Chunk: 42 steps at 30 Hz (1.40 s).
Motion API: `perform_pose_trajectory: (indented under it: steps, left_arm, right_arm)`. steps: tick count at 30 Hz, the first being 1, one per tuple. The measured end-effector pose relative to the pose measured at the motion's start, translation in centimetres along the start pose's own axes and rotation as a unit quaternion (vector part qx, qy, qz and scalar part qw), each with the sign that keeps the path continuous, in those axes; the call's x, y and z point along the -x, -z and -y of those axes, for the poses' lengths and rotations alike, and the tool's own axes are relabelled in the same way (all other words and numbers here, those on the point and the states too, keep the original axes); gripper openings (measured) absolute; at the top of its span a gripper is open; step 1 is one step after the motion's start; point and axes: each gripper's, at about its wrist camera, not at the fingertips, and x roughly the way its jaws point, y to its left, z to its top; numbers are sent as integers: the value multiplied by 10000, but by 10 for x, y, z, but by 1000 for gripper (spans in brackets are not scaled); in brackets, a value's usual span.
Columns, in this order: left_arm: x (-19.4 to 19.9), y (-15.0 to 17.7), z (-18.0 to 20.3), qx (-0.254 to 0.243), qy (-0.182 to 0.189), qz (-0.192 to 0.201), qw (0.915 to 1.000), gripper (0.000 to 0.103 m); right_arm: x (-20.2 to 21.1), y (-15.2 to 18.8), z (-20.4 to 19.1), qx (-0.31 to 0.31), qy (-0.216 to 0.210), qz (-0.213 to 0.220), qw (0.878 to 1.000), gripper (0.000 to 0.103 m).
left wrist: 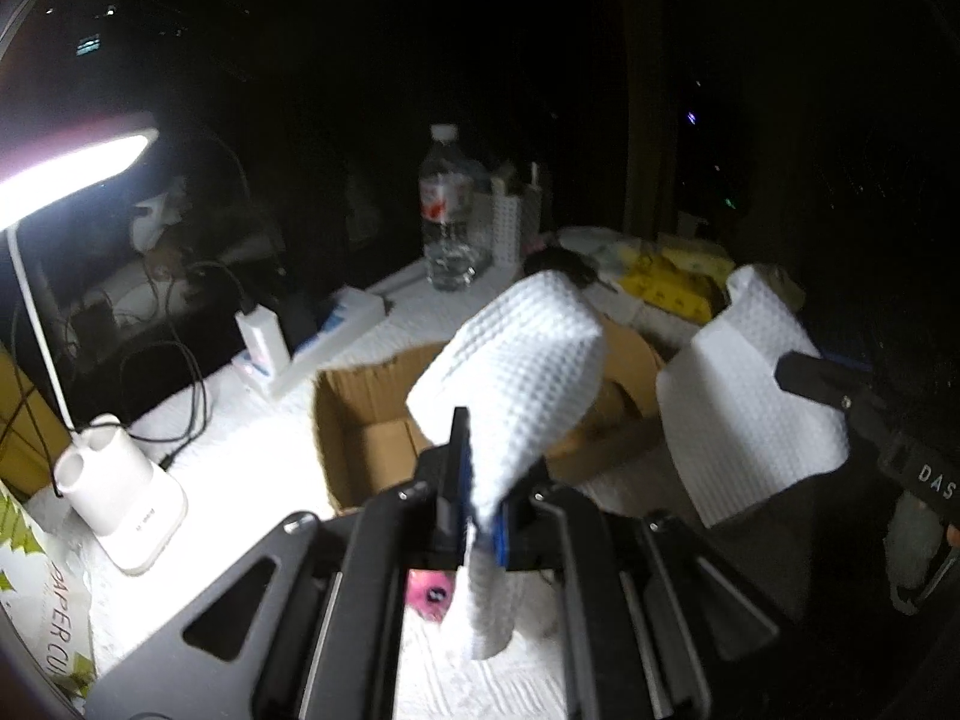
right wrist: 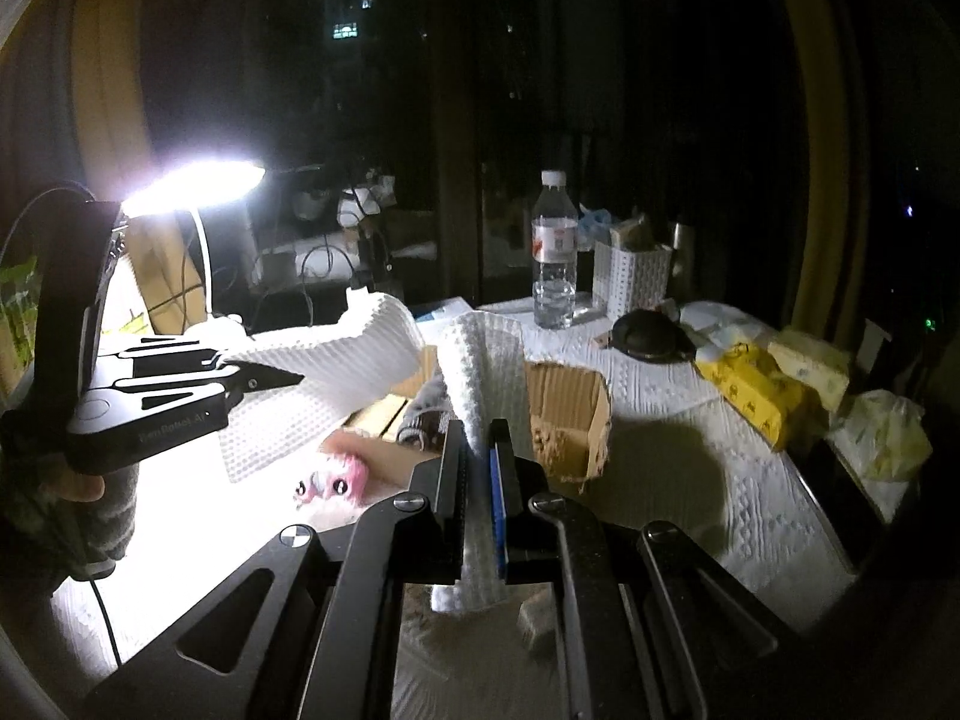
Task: Organize soft objects
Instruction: 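Lift the towel with both grippers and carry it toward the box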
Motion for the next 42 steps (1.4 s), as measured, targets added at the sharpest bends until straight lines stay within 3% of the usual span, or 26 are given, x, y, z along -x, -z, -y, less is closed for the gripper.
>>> perform_pose_trajectory:
  steps: [20,42]
  left_arm:
    - [-17,-30,-24,225,-116,301,9992,5]
    - [-92,-5,-47,473,-98,-429,9979,5]
  right_arm:
    - [-38,-37,-2,110,-88,142,9998,8]
    - [-124,-36,-12,67,-424,-380,9984,7]
